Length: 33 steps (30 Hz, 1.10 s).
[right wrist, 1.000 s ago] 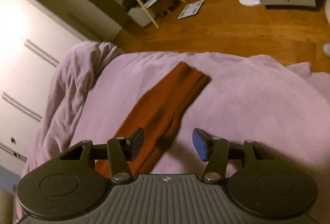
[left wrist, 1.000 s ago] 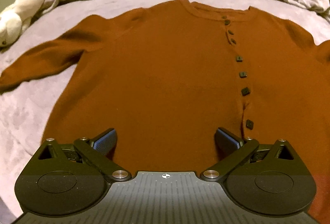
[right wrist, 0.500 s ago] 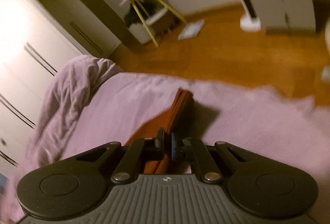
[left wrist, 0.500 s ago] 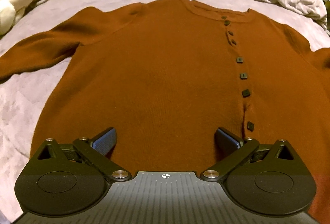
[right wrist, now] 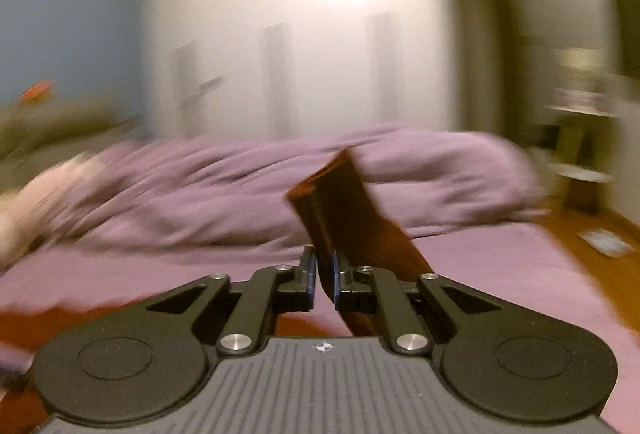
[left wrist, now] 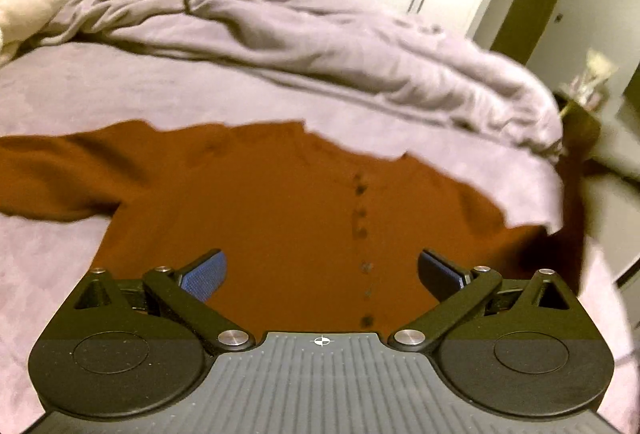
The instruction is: Fold small clothes
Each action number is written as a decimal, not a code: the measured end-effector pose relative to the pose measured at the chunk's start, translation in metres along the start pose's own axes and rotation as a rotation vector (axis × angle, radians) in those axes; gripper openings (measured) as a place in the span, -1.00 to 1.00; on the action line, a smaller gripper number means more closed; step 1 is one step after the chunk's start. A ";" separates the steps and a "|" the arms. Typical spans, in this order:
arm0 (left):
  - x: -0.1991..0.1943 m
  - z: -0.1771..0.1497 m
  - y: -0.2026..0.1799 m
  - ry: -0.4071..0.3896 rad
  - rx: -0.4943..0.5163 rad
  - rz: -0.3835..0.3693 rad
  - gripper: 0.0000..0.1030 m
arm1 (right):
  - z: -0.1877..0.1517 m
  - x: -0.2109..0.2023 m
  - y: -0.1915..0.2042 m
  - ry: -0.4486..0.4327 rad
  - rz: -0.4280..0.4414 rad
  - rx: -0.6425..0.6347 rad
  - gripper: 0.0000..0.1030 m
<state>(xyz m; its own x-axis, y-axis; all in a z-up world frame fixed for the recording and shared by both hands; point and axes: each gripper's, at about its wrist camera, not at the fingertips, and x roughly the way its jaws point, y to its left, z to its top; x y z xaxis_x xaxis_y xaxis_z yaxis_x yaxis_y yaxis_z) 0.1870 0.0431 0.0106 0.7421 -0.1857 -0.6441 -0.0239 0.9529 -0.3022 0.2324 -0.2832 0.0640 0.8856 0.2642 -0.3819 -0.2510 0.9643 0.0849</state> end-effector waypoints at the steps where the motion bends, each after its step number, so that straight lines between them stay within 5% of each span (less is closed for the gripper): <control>1: 0.002 0.003 0.001 0.001 -0.001 -0.021 1.00 | -0.007 0.011 0.016 0.049 0.051 -0.006 -0.20; 2: 0.005 0.005 0.003 0.012 -0.002 -0.035 1.00 | -0.015 0.018 0.025 0.080 0.083 -0.001 0.03; 8: 0.052 0.012 0.007 0.111 -0.051 -0.140 0.99 | -0.074 0.030 0.009 0.226 0.050 0.195 0.04; 13: 0.109 0.024 -0.027 0.170 -0.049 -0.251 0.89 | -0.123 0.011 -0.017 0.293 0.009 0.339 0.04; 16: 0.148 0.025 -0.047 0.241 -0.059 -0.286 0.55 | -0.144 0.000 -0.024 0.305 0.008 0.404 0.04; 19: 0.189 0.021 -0.060 0.339 -0.056 -0.240 0.13 | -0.158 -0.002 -0.029 0.319 0.013 0.452 0.04; 21: 0.200 0.018 -0.061 0.346 -0.040 -0.214 0.12 | -0.165 -0.007 -0.032 0.318 0.019 0.470 0.04; 26: 0.209 0.018 -0.068 0.354 -0.077 -0.283 0.12 | -0.174 -0.017 -0.036 0.294 0.034 0.479 0.04; 28: 0.216 0.016 -0.074 0.358 -0.066 -0.295 -0.16 | -0.174 -0.015 -0.037 0.292 0.035 0.489 0.04; 29: 0.219 0.015 -0.075 0.368 -0.065 -0.292 -0.64 | -0.173 -0.015 -0.036 0.290 0.034 0.490 0.04; 30: 0.224 0.014 -0.075 0.392 -0.079 -0.279 -0.85 | -0.173 -0.015 -0.036 0.290 0.033 0.490 0.04; 33: 0.220 0.018 -0.073 0.378 -0.103 -0.287 -0.86 | -0.171 -0.015 -0.037 0.293 0.031 0.491 0.04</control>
<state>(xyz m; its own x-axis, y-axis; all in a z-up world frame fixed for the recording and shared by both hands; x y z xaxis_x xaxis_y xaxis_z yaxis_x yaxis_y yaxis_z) 0.3634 -0.0627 -0.0965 0.4334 -0.5295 -0.7292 0.0654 0.8255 -0.5606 0.1616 -0.3267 -0.0911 0.7181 0.3430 -0.6056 -0.0017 0.8710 0.4912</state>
